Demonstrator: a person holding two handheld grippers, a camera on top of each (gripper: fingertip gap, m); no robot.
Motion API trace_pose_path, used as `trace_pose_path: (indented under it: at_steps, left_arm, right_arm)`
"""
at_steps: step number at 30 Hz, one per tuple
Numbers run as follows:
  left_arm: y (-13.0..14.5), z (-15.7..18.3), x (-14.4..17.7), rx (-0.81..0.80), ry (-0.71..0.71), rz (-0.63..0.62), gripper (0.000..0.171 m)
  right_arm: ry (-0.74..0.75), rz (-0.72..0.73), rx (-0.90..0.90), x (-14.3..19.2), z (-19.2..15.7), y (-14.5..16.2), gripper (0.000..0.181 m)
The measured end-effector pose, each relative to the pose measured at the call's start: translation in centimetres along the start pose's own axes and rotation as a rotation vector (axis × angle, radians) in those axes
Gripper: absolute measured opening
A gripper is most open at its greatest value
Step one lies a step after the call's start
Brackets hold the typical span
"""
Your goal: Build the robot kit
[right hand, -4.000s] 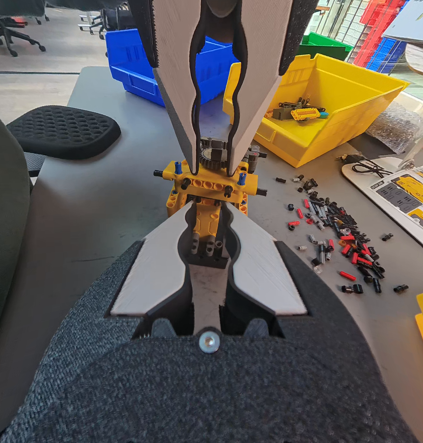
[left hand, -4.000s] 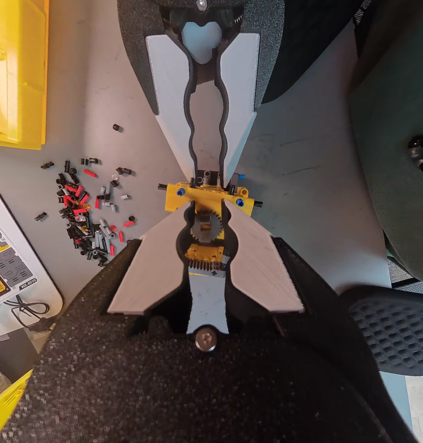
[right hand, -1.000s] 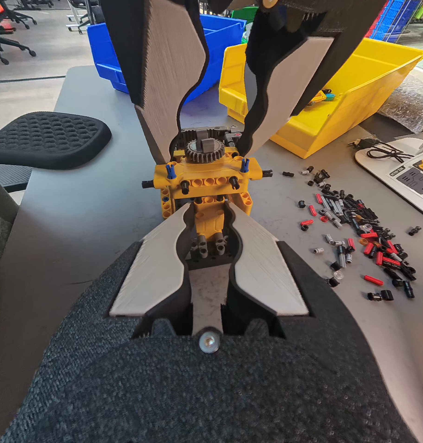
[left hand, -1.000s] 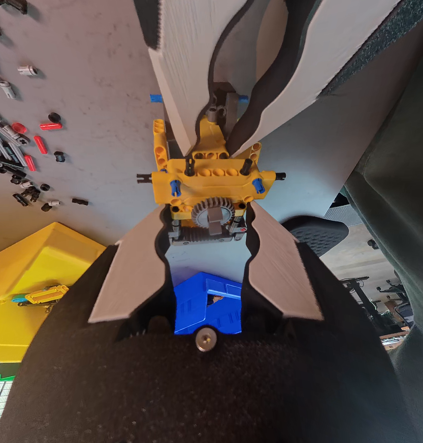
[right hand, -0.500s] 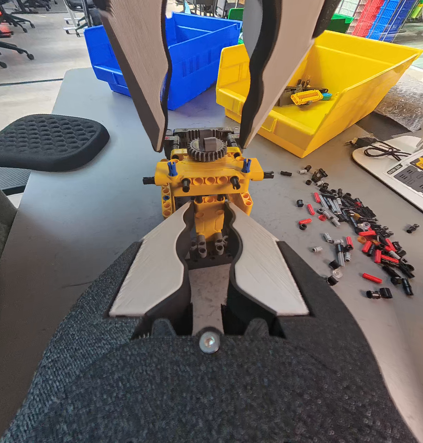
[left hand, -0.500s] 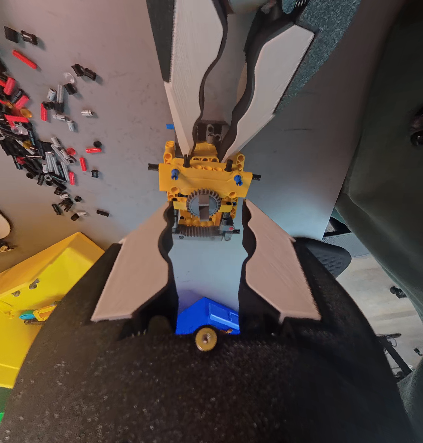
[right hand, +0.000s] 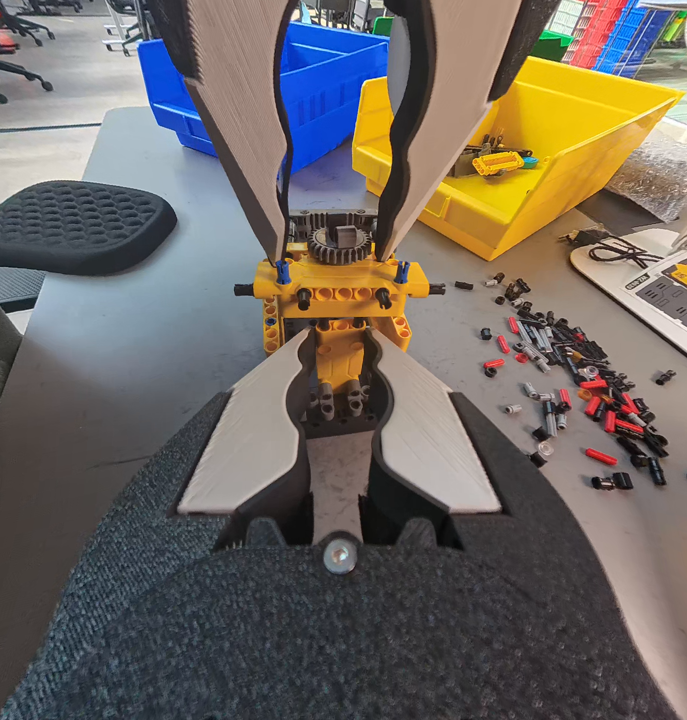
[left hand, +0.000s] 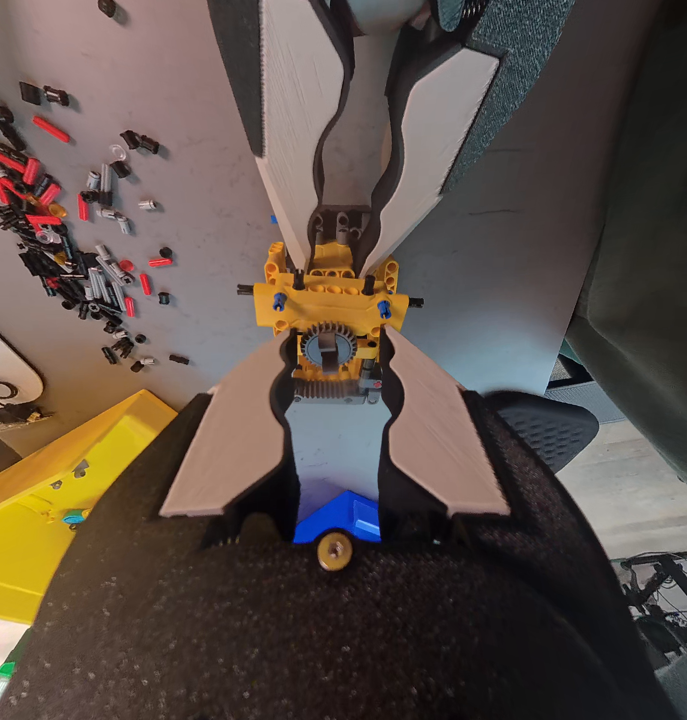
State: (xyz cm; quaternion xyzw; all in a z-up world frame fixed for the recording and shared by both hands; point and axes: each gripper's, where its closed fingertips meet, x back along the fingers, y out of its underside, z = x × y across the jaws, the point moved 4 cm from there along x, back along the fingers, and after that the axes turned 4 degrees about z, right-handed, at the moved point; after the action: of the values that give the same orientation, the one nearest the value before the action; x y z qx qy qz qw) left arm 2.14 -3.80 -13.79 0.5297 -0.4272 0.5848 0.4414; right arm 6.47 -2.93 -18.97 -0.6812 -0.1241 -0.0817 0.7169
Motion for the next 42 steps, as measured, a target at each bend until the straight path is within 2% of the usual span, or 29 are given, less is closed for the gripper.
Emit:
trace_pose_path:
  at_steps: [7,10,30,42]
  left_arm:
    - [-0.4,-0.4,0.0,0.012,0.029,-0.043,0.038]
    - [-0.4,-0.9,0.0,0.033,0.044,-0.022,0.029]
    - [-0.6,-0.9,0.1,0.037,0.014,0.035,0.027]
    - [-0.8,-1.3,0.1,0.136,0.013,0.070,0.025]
  right_arm:
    - [0.009,0.002,0.003,0.0,0.1,0.0,0.023]
    - [0.006,0.005,0.001,0.0,0.0,0.0,0.023]
    - [-0.006,0.012,-0.005,-0.4,0.1,-0.1,0.023]
    - [0.005,0.015,-0.017,-0.4,0.3,0.0,0.023]
